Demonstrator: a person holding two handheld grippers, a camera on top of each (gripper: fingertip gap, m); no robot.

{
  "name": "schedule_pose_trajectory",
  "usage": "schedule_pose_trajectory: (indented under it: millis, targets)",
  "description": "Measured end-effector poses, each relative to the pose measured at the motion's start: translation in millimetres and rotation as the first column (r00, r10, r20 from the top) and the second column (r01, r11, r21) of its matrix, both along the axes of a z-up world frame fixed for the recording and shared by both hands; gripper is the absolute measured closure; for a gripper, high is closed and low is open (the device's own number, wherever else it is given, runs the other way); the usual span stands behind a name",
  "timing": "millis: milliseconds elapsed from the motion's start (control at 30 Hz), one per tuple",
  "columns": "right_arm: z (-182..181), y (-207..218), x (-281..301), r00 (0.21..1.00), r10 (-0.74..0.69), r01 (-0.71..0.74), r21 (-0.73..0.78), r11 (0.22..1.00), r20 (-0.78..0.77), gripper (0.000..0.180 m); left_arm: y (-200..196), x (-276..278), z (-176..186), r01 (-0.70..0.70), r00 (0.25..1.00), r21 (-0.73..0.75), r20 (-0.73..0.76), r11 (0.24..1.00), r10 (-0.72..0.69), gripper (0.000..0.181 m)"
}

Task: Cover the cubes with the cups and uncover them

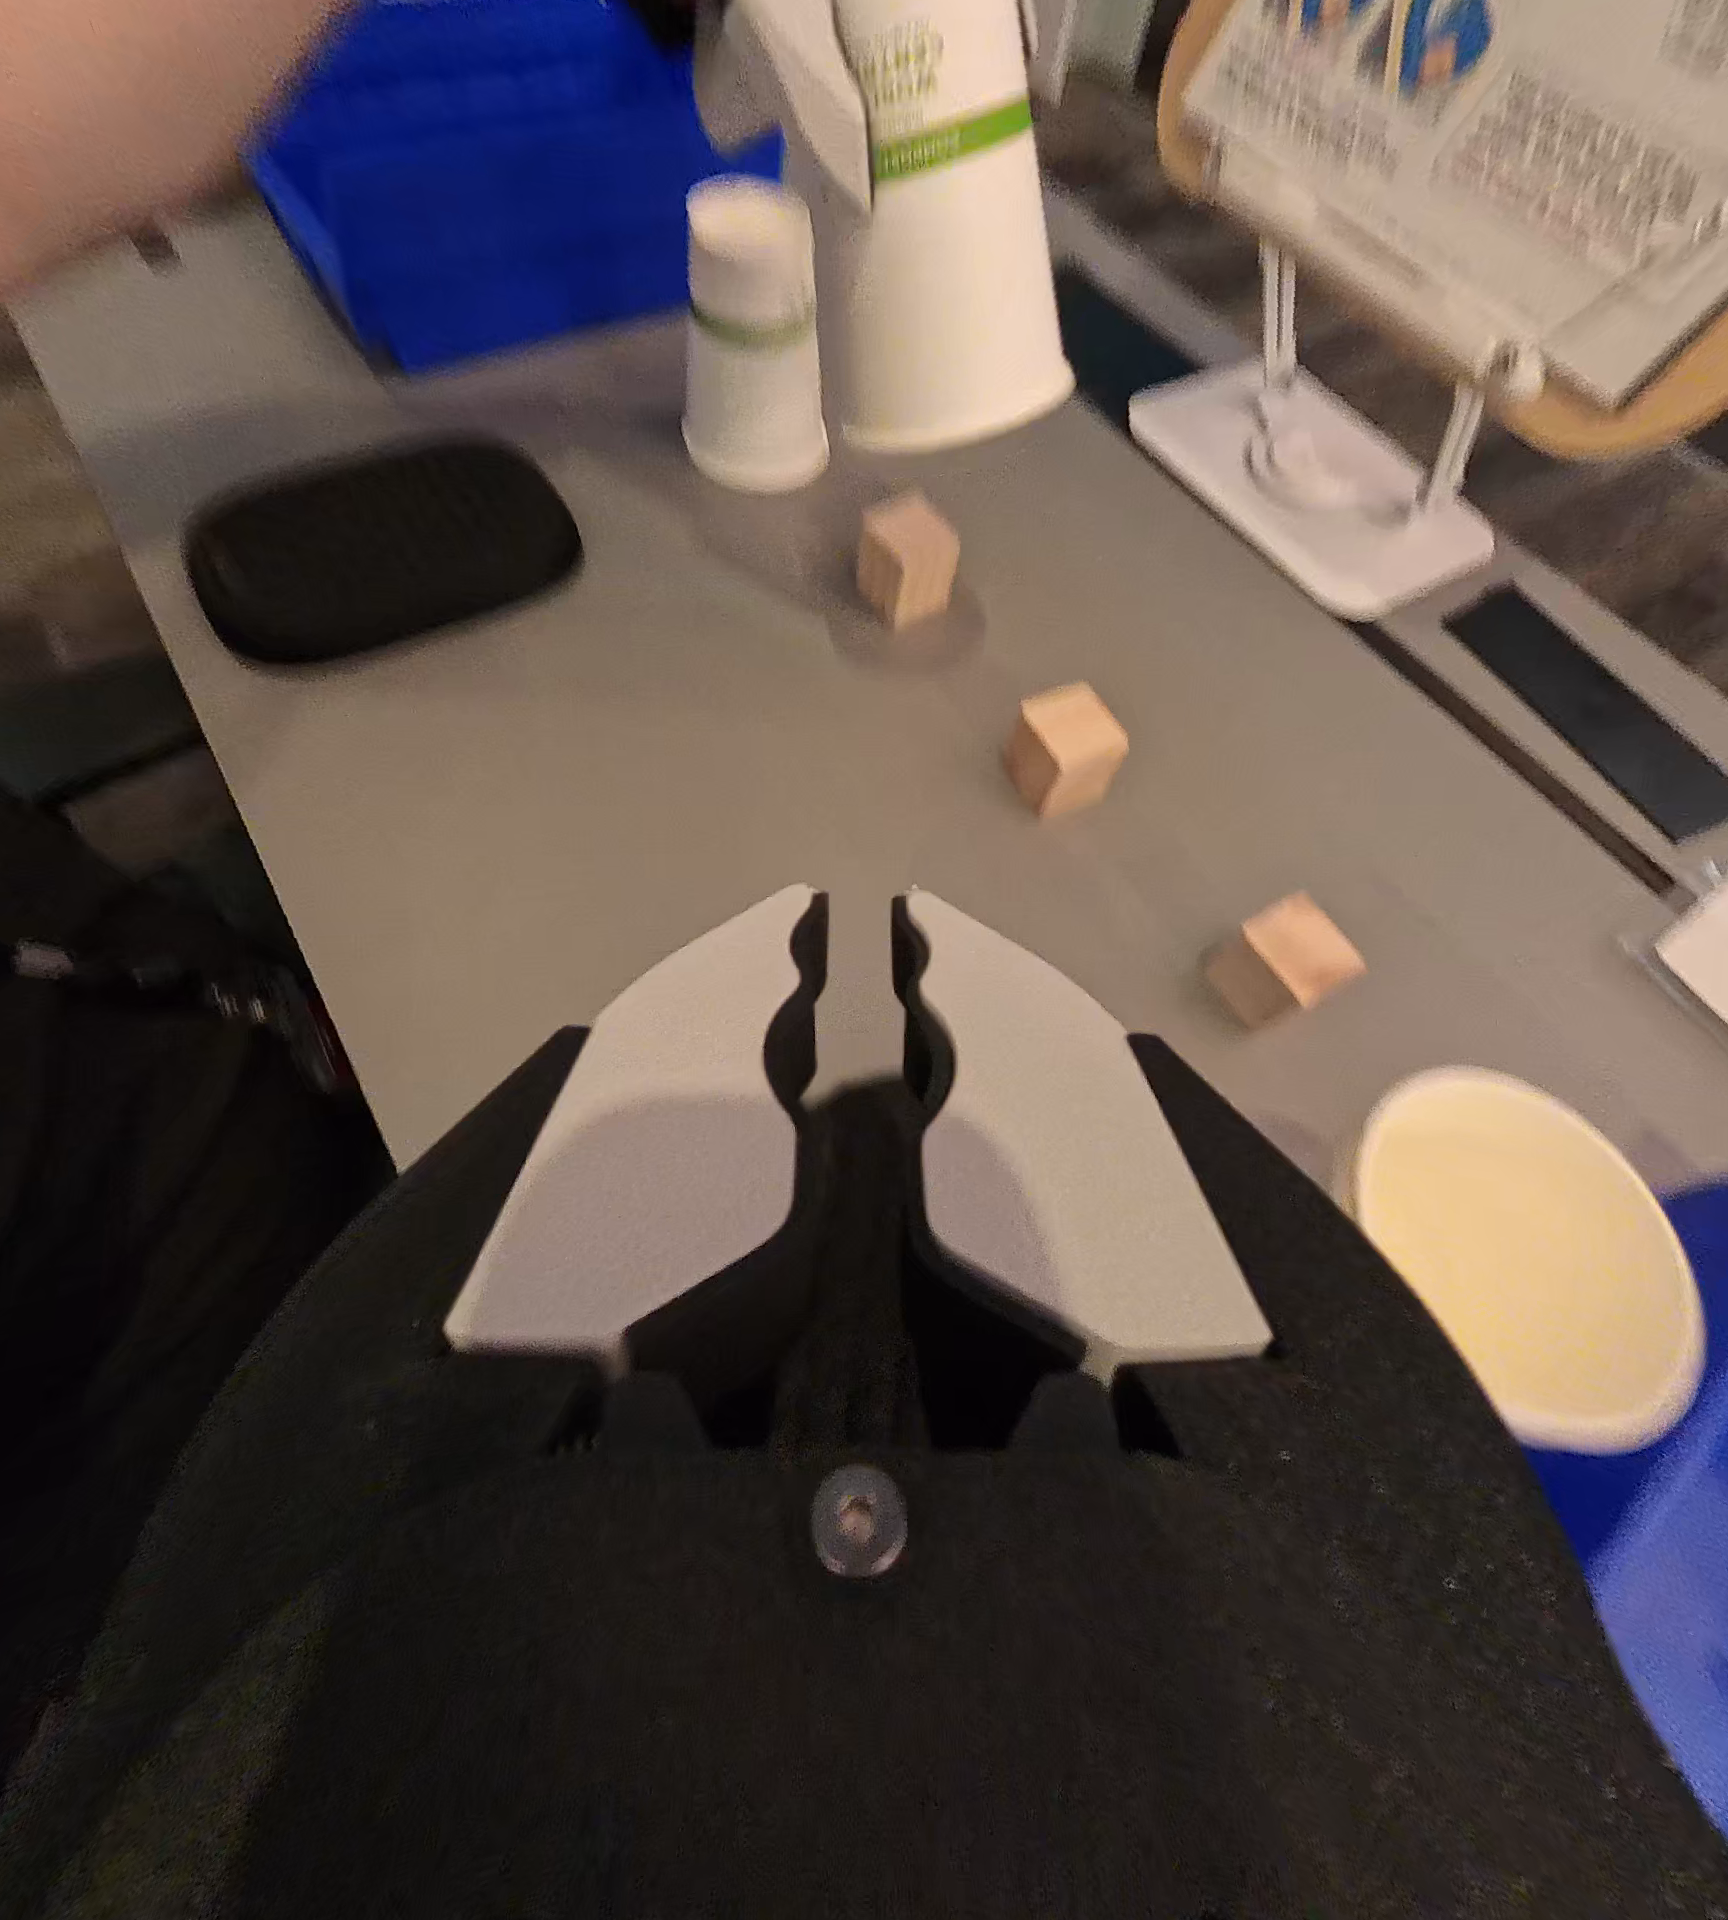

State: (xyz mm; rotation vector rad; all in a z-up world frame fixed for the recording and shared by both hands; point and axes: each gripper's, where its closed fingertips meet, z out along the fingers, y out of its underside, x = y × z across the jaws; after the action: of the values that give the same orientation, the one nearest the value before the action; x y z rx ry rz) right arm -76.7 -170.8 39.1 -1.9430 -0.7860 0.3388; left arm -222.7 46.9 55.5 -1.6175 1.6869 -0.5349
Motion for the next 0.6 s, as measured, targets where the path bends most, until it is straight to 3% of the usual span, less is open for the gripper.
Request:
schedule_pose_trajectory:
  millis: [100, 200, 300, 400, 467, 533, 600]
  targets:
    - [21.1, 21.5, -30.4, 0.969, 0.085, -0.062, 0.106, 0.992, -0.234, 0.168, -40.0, 10.2, 42.3, 0.073, 0.982, 0.038, 0.172, 0.997, -0.078, 0.099]
    - [29.0, 42.3, -55.9, 0.894, 0.141, -0.092, 0.136, 0.986, -0.425, 0.148, -77.0, 18.4, 70.9, 0.117, 0.956, 0.146, 0.252, 0.982, -0.152, 0.099]
    - [41.6, 57.0, -71.9, 0.785, 0.192, -0.103, 0.181, 0.978, -0.589, 0.133, -110.3, 24.4, 90.2, 0.167, 0.927, 0.187, 0.304, 0.968, -0.218, 0.099]
    - [58.4, 59.0, -83.1, 0.648, 0.271, -0.16, 0.22, 0.962, -0.711, 0.13, -131.4, 28.5, 97.4, 0.205, 0.91, 0.211, 0.319, 0.956, -0.265, 0.099]
    - [69.7, 51.7, -90.7, 0.567, 0.35, -0.226, 0.268, 0.937, -0.746, 0.135, -139.2, 30.5, 95.9, 0.224, 0.907, 0.217, 0.312, 0.95, -0.284, 0.099]
    - [80.5, 37.8, -97.3, 0.488, 0.442, -0.305, 0.327, 0.894, -0.753, 0.151, -144.6, 32.2, 92.3, 0.241, 0.902, 0.217, 0.309, 0.946, -0.3, 0.099]
    - [82.7, 32.0, -98.6, 0.461, 0.471, -0.341, 0.34, 0.876, -0.752, 0.175, -150.6, 32.9, 87.2, 0.272, 0.895, 0.2, 0.308, 0.941, -0.324, 0.1]
